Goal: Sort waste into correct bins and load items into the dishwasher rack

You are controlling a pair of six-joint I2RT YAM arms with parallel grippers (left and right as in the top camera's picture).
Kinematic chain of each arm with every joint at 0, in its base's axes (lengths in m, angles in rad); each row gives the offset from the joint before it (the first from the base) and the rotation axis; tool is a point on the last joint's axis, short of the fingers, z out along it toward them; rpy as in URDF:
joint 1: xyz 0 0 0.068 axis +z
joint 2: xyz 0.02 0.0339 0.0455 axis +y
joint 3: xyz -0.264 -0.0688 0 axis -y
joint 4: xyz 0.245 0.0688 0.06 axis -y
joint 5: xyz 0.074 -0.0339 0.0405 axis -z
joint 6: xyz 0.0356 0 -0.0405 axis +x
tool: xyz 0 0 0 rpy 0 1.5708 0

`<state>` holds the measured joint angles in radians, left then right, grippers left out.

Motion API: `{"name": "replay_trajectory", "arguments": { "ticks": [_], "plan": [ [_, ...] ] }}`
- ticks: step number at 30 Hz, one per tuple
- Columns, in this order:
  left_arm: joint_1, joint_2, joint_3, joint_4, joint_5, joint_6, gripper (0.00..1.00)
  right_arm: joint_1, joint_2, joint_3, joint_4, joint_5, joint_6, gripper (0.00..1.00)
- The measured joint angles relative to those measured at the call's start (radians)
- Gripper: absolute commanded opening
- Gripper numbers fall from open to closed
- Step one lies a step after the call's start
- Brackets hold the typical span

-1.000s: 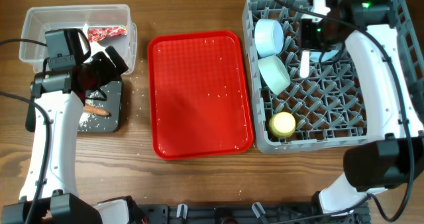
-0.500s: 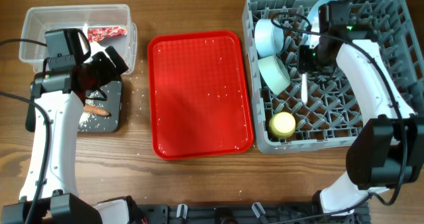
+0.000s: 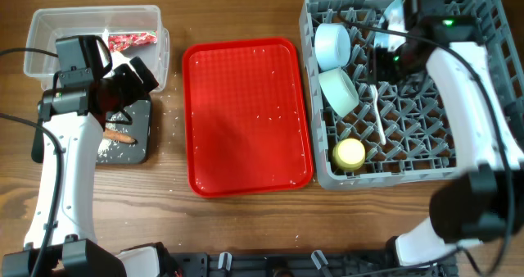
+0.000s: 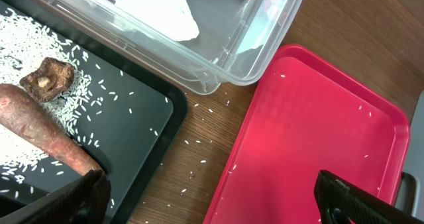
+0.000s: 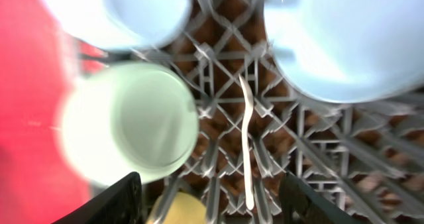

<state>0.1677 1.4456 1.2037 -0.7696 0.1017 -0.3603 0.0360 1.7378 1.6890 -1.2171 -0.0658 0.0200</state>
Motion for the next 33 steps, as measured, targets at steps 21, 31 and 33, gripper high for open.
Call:
{"name": "replay_trajectory", "arguments": {
  "ticks": [21, 31, 33],
  "plan": [
    [0.0, 0.0, 0.0, 0.0, 0.0, 0.0, 1.0, 0.016, -0.761, 0.154, -0.111, 0.119, 0.148, 1.0],
    [0.0, 0.0, 0.0, 0.0, 0.0, 0.0, 1.0, 0.016, -0.916, -0.216, 0.21, 0.188, 0.152, 1.0],
    [0.0, 0.0, 0.0, 0.0, 0.0, 0.0, 1.0, 0.016, -0.992, -0.4, 0.354, 0.19, 0.152, 1.0]
  ]
}}
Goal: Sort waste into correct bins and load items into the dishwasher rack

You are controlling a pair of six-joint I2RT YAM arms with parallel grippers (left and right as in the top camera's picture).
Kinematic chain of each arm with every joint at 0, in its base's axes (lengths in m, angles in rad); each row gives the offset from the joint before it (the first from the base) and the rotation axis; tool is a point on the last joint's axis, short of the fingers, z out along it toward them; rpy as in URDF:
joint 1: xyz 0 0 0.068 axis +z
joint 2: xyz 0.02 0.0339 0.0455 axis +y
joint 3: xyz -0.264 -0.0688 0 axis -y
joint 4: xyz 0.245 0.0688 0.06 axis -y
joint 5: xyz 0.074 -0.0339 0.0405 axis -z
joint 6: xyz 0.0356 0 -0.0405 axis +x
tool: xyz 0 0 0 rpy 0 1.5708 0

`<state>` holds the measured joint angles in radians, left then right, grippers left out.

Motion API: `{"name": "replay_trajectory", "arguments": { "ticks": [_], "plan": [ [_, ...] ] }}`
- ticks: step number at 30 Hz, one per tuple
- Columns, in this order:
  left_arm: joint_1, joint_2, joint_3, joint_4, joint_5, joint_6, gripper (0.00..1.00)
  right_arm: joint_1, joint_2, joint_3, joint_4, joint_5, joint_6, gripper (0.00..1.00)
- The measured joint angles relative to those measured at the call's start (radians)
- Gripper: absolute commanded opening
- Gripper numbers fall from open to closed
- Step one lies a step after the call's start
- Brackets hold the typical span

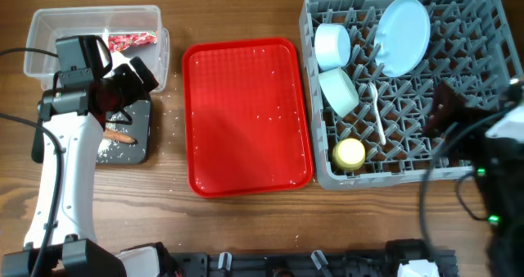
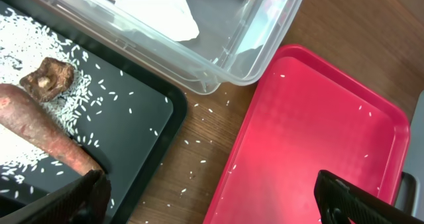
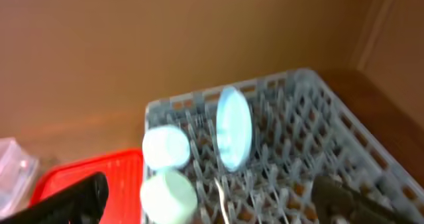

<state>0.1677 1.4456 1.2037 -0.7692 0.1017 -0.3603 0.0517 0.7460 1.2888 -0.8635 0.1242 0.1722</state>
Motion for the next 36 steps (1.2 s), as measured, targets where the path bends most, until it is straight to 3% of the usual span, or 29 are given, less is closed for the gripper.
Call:
{"name": "replay_trajectory", "arguments": {
  "ticks": [6, 15, 27, 36],
  "plan": [
    [0.0, 0.0, 0.0, 0.0, 0.0, 0.0, 1.0, 0.0, -0.229, -0.51, 0.39, -0.037, 0.005, 1.0],
    [0.0, 0.0, 0.0, 0.0, 0.0, 0.0, 1.0, 0.0, -0.515, -0.973, 0.681, -0.056, 0.033, 1.0],
    [0.0, 0.0, 0.0, 0.0, 0.0, 0.0, 1.0, 0.0, -0.686, -1.261, 0.851, -0.057, 0.06, 1.0],
    [0.0, 0.0, 0.0, 0.0, 0.0, 0.0, 1.0, 0.0, -0.712, -1.282, 0.869, -0.161, 0.046, 1.0]
  ]
}}
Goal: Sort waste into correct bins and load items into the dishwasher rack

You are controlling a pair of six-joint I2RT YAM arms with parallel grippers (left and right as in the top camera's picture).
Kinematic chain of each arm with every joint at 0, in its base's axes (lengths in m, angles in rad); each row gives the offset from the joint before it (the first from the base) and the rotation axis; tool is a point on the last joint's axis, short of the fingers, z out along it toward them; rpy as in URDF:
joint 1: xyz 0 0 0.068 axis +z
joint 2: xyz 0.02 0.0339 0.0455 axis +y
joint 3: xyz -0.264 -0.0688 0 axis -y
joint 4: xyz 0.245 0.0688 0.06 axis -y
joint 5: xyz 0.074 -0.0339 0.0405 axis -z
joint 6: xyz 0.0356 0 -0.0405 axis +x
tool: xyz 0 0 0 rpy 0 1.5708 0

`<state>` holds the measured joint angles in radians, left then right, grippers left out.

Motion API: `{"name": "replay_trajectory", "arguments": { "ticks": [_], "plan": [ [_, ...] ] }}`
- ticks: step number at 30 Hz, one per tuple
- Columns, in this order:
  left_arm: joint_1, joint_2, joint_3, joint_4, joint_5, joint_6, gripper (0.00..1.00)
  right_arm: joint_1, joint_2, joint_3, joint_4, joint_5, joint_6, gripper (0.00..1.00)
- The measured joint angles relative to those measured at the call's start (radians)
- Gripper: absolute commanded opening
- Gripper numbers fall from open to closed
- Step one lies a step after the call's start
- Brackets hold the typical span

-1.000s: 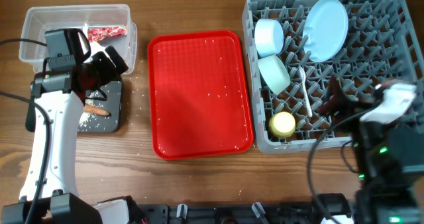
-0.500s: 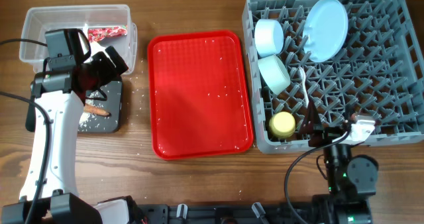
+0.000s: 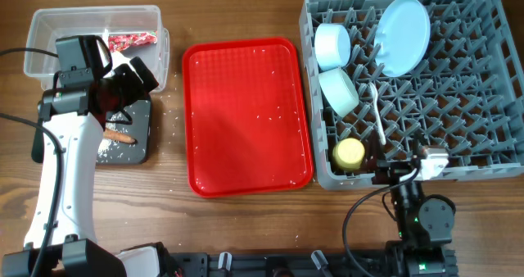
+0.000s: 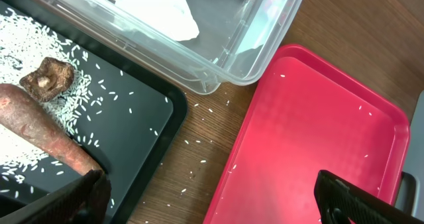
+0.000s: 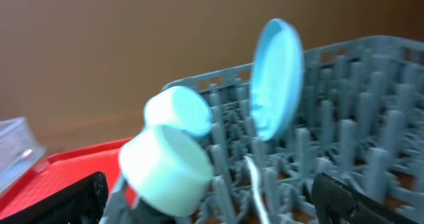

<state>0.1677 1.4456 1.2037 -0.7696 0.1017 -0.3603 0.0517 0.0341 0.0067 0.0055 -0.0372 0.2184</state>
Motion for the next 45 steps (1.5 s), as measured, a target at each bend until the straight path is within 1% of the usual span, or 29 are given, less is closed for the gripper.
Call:
{"name": "replay_trajectory", "arguments": {
  "ticks": [3, 7, 30, 33, 36, 37, 39, 42, 45],
  "plan": [
    [0.0, 0.0, 0.0, 0.0, 0.0, 0.0, 1.0, 0.0, -0.001, 0.0, 0.0, -0.05, -0.027, 1.0],
    [0.0, 0.0, 0.0, 0.0, 0.0, 0.0, 1.0, 0.0, -0.001, 0.0, 0.0, -0.068, -0.04, 1.0],
    [0.0, 0.0, 0.0, 0.0, 0.0, 0.0, 1.0, 0.0, -0.001, 0.0, 0.0, -0.075, -0.041, 1.0],
    [-0.01, -0.003, -0.001, 0.031, -0.001, 0.0, 1.0, 0.0, -0.001, 0.0, 0.0, -0.075, -0.041, 1.0],
    [-0.055, -0.043, -0.031, 0.175, -0.011, 0.001, 1.0, 0.0, -0.001, 0.0, 0.0, -0.075, -0.041, 1.0],
    [-0.073, -0.071, -0.059, 0.26, -0.017, 0.002, 1.0, 0.0, -0.001, 0.0, 0.0, -0.075, -0.041, 1.0],
    [-0.109, -0.161, -0.174, 0.475, -0.026, 0.001, 1.0, 0.0, -0.001, 0.0, 0.0, -0.075, -0.041, 1.0],
    [-0.135, -0.278, -0.332, 0.66, -0.029, -0.001, 1.0, 0.0, -0.002, 0.0, 0.0, -0.075, -0.041, 1.0],
    [-0.146, -0.399, -0.496, 0.767, -0.03, -0.019, 1.0, 0.0, -0.002, 0.0, 0.0, -0.075, -0.041, 1.0]
  ]
}}
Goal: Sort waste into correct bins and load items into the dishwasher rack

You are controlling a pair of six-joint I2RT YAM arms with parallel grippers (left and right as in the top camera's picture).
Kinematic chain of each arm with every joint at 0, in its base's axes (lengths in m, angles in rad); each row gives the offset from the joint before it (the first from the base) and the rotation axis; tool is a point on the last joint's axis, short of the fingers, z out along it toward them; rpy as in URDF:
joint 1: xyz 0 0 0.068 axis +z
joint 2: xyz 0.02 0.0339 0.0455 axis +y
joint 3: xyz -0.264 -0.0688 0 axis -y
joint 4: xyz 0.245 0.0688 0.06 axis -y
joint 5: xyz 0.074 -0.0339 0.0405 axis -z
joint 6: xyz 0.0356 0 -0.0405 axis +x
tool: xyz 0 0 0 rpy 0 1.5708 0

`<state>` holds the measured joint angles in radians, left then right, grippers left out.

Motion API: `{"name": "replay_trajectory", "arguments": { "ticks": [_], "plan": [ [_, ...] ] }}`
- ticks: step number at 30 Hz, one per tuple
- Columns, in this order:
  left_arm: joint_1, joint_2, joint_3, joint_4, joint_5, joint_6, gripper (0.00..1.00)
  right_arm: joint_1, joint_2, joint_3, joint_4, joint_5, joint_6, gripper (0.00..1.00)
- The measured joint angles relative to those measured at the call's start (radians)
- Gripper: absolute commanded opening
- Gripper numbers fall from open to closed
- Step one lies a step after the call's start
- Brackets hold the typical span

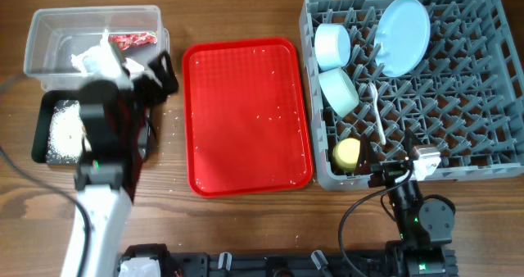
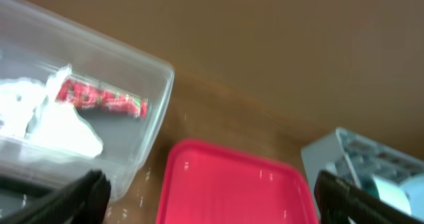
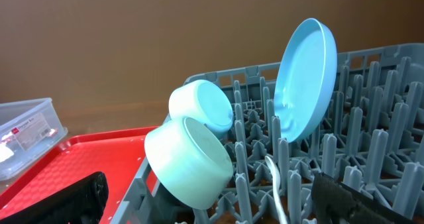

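The grey dishwasher rack [image 1: 483, 158] holds a blue plate [image 1: 405, 35] on edge, a pale blue cup [image 1: 332, 45], a green cup [image 1: 338, 91], a white spoon [image 1: 377, 113] and a yellow round item [image 1: 349, 153]. The plate [image 3: 301, 78] and both cups also show in the right wrist view. My right gripper [image 3: 209, 197] is open and empty, low at the rack's front edge. The clear bin [image 1: 49, 23] holds white paper and a red wrapper [image 1: 131, 40]. My left gripper [image 2: 209, 197], blurred, is open and empty, facing the bin [image 2: 132, 118] and the red tray [image 2: 232, 184].
The red tray [image 1: 246, 117], bare but for rice grains, lies between bin and rack. A black tray [image 1: 41, 133] with rice lies in front of the bin, partly under my left arm. Loose grains dot the wood beside it.
My left arm has left its place over the black tray and now sits lower and further right; its camera looks level across bin and red tray. The right arm has stayed put.
My right gripper was open over the rack beside the plate, then back off the rack's right front, then low at its front edge, where it remains. The plate stands in the rack. My left gripper hung open over the black tray until its move now.
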<state>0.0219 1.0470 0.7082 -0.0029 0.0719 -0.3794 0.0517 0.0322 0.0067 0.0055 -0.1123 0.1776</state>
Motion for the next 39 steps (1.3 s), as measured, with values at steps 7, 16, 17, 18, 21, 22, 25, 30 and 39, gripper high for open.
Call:
{"name": "replay_trajectory", "arguments": {
  "ticks": [7, 16, 17, 18, 21, 22, 25, 30, 39],
  "plan": [
    [-0.001, -0.352, -0.359, 0.046, -0.001, -0.022, 1.0, 0.0, 0.0, 0.0, 0.0, 0.0, 0.0, 1.0],
    [-0.003, -0.706, -0.602, 0.044, -0.023, -0.023, 1.0, 0.0, -0.001, 0.0, 0.0, 0.0, 0.0, 1.0],
    [-0.006, -0.74, -0.619, 0.044, -0.027, -0.023, 1.0, 0.0, -0.001, 0.0, 0.0, 0.0, 0.0, 1.0],
    [-0.01, -0.762, -0.629, 0.044, -0.032, -0.023, 1.0, 0.0, -0.001, 0.0, 0.0, 0.0, 0.0, 1.0],
    [-0.022, -0.842, -0.668, 0.044, -0.046, -0.022, 1.0, 0.0, -0.001, 0.0, 0.0, 0.0, 0.0, 1.0],
    [-0.023, -0.866, -0.68, 0.035, -0.048, -0.022, 1.0, 0.0, -0.001, 0.0, 0.0, 0.0, 0.0, 1.0],
    [-0.025, -0.914, -0.694, -0.017, -0.052, -0.022, 1.0, 0.0, -0.001, 0.0, 0.0, 0.0, 0.0, 1.0],
    [-0.027, -0.98, -0.696, -0.069, -0.053, -0.018, 1.0, 0.0, -0.001, 0.0, 0.0, 0.0, 0.0, 1.0],
    [-0.039, -1.032, -0.696, -0.069, -0.053, -0.014, 1.0, 0.0, -0.001, 0.0, 0.0, 0.0, 0.0, 1.0]
  ]
}}
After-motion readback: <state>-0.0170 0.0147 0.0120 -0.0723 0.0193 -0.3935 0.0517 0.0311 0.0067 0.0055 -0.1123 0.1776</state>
